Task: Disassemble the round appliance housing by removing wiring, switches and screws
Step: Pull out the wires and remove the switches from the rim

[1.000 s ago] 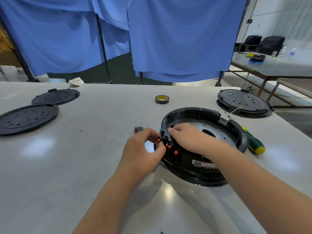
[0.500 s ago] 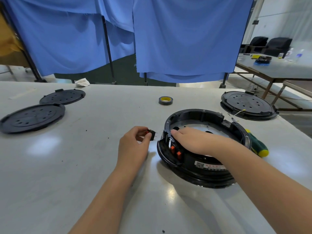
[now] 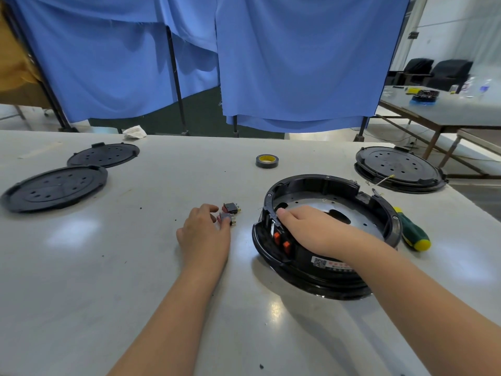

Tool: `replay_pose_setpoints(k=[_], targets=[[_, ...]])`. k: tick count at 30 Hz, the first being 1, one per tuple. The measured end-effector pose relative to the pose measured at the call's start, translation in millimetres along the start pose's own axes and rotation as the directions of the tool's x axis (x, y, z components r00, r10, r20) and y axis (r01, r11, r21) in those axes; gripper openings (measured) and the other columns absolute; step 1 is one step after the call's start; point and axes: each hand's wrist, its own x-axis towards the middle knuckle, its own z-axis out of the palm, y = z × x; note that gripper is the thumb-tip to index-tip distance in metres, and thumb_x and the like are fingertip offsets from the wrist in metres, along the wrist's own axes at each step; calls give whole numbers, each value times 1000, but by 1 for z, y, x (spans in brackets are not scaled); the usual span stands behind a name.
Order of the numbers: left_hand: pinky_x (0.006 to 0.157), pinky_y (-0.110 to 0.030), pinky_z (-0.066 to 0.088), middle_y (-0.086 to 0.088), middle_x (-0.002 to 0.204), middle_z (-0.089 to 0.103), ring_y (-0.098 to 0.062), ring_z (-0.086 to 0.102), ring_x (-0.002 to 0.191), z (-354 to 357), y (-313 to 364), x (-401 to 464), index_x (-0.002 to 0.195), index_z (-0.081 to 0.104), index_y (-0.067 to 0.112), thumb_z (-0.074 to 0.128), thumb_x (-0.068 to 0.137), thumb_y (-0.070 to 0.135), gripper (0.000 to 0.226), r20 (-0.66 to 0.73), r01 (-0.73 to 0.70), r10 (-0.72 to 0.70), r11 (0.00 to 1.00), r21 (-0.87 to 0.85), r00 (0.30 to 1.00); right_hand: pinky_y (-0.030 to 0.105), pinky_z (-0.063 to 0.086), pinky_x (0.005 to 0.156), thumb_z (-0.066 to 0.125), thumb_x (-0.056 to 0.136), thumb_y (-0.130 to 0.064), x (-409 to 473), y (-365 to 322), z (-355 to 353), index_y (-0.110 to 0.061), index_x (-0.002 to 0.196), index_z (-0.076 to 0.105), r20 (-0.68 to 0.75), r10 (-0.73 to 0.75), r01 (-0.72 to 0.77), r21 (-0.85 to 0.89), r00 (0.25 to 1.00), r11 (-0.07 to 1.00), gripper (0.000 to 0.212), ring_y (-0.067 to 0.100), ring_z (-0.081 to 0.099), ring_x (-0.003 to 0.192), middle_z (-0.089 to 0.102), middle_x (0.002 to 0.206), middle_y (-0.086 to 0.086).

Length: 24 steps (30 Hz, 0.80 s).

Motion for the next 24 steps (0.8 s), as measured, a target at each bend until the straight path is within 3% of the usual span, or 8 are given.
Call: replay_pose_setpoints(k=[3, 5, 10, 12, 14, 16, 18, 24], targets=[[83, -32, 31, 4, 97, 62, -21, 59, 91, -1, 5, -4, 96, 65, 20, 62, 87, 24, 11, 61, -107, 105, 994, 20, 993, 30, 29, 55, 28, 100, -44, 0, 1, 0, -17, 61, 35, -15, -1, 1, 5, 1000, 1000, 49, 15, 41, 55, 38, 56, -3], [85, -33, 42, 6, 92, 61, -16, 59, 86, -4, 11, -9, 95, 66, 19, 63, 87, 21, 9, 89, -194, 201, 977, -83, 975, 31, 27, 54, 30, 99, -47, 1, 3, 0, -18, 60, 32, -32, 13, -13, 11, 999, 1000, 49, 16, 37, 52, 33, 53, -3], [67, -9, 40, 16, 85, 63, -2, 59, 80, -19, 25, -27, 85, 62, 32, 66, 84, 27, 6, 174, -252, 329, 899, -358, 928, 28, 28, 53, 34, 97, -48, 6, 5, 1, -18, 61, 43, -34, 56, -54, 43, 998, 998, 48, 15, 41, 52, 38, 53, -4], [69, -15, 43, 17, 78, 65, -3, 61, 81, -24, 29, -30, 76, 63, 31, 65, 78, 32, 3, 229, -228, 346, 879, -419, 910, 26, 30, 56, 35, 97, -48, 8, 5, -3, -16, 80, 59, 19, 105, -106, 58, 994, 993, 44, 11, 46, 59, 48, 64, -3], [72, -21, 45, 19, 77, 66, -2, 61, 82, -28, 33, -33, 74, 65, 28, 64, 74, 35, 8, 280, -220, 365, 872, -438, 888, 25, 37, 66, 38, 95, -47, 9, 7, -10, -20, 97, 63, 109, 138, -144, 47, 984, 988, 37, 11, 54, 74, 60, 81, -3], [74, -21, 45, 20, 79, 66, 1, 60, 83, -29, 35, -35, 76, 65, 28, 69, 75, 33, 7, 317, -228, 389, 868, -441, 865, 33, 41, 79, 43, 94, -37, 10, 11, -17, -14, 97, 65, 254, 133, -179, 164, 958, 970, 31, 20, 56, 81, 65, 92, 9], [74, -17, 43, 24, 83, 65, 5, 60, 87, -30, 35, -37, 81, 65, 30, 74, 75, 29, 11, 331, -244, 407, 866, -436, 851, 32, 39, 73, 44, 94, -23, 10, 17, -22, -8, 97, 58, 376, 85, -224, 343, 923, 912, 21, 22, 48, 76, 55, 86, 15], [76, -20, 45, 23, 85, 67, 7, 61, 89, -29, 34, -36, 89, 67, 35, 78, 72, 28, 22, 335, -241, 414, 859, -452, 846, 30, 36, 74, 48, 94, -14, 17, 24, -28, -6, 98, 54, 455, 33, -223, 371, 890, 901, 11, 24, 42, 80, 49, 89, 13]])
